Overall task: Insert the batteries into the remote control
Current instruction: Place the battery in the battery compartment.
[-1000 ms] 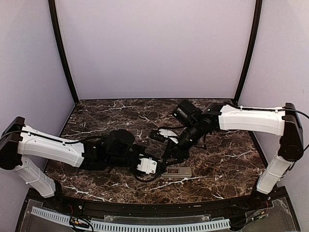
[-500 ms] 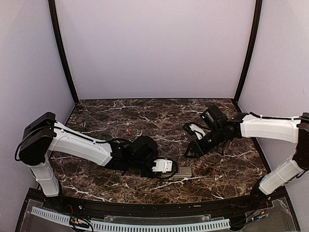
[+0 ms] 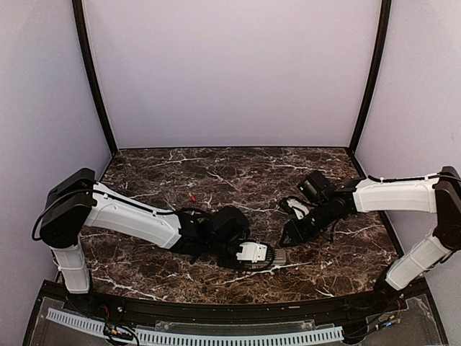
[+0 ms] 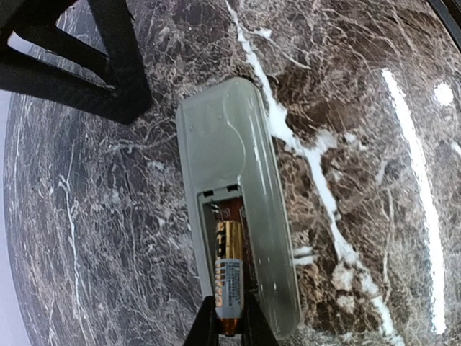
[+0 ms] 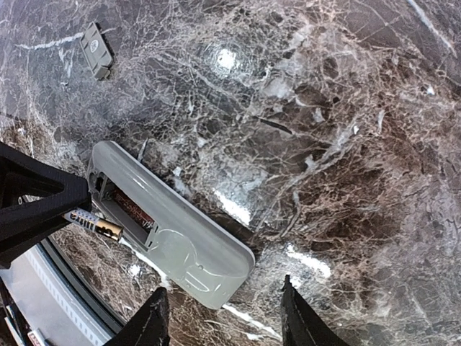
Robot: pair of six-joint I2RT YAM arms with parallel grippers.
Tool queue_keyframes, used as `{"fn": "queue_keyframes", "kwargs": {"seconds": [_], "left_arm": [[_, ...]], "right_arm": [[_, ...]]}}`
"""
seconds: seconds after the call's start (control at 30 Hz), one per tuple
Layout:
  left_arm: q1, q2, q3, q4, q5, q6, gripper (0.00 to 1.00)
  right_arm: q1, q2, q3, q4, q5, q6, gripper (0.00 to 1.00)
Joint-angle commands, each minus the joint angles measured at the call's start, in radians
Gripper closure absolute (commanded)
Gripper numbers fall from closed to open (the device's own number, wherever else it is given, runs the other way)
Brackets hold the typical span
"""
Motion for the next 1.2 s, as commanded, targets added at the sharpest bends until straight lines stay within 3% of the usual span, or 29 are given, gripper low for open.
{"fn": "queue_keyframes", "kwargs": {"seconds": [0.0, 0.63, 1.17], "left_arm": [[-0.006, 0.035, 0.048, -0.040, -0.069, 0.005, 1.00], [-0.021, 0.072, 0.072, -0.081, -0.116, 0.006, 1.00], [-0.026, 0.101, 0.105, -0.117, -0.029, 0.031, 1.00]], "right_arm": [[-0.001, 0.011, -0.025, 0.061, -0.024, 0.027, 0.50], [-0.001, 0.024, -0.070, 0.080, -0.063, 0.059, 0.51], [-0.001, 0.030, -0.059, 0.070, -0.069, 0.061, 0.50]]}}
